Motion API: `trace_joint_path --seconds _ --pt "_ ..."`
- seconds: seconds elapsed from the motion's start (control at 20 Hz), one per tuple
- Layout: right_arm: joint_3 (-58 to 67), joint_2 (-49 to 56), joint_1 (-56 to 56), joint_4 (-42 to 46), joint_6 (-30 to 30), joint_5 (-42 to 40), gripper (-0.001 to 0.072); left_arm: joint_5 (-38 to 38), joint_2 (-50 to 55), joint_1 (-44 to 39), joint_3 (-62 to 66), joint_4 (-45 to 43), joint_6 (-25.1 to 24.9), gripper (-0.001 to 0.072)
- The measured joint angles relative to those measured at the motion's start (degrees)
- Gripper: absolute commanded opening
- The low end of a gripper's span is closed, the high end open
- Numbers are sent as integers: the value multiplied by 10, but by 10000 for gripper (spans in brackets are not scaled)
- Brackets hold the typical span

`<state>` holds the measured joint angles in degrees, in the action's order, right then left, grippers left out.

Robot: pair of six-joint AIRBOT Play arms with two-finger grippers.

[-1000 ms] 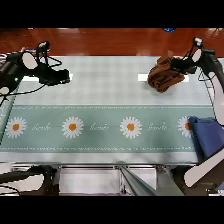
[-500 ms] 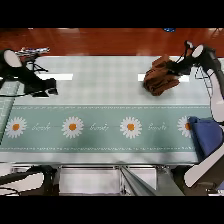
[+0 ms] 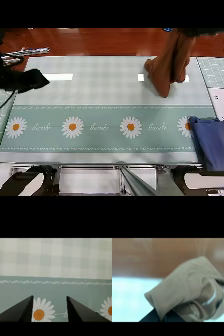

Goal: Fold the shirts.

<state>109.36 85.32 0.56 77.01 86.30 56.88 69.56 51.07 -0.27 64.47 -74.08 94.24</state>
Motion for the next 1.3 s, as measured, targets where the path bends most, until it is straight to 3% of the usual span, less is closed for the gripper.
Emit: trace_joint_path --seconds 0.35,0.55,0.8,1.1,1.15,1.2,1.25,1.3 --pt "46 -148 113 1 -50 -41 27 -69 -105 -24 -155 7 -5 508" --pt "51 -172 194 -1 -62 6 27 -117 -111 -16 -195 -28 -13 508" --pt "-58 -135 304 -42 -43 52 28 -137 -111 9 -210 -46 -30 508" --pt "-185 5 435 -151 -9 -37 28 -127 -110 16 -232 -54 -58 508" --pt "-192 30 448 -160 -1 -44 87 -126 -110 16 -233 -55 -60 507" --pt "-198 53 455 -165 11 -52 348 -124 -110 16 -235 -56 -60 508" --pt "-200 68 457 -170 25 -60 412 -121 -110 16 -235 -56 -60 507" --pt "-201 77 453 -174 35 -61 412 -118 -110 16 -236 -56 -60 507"
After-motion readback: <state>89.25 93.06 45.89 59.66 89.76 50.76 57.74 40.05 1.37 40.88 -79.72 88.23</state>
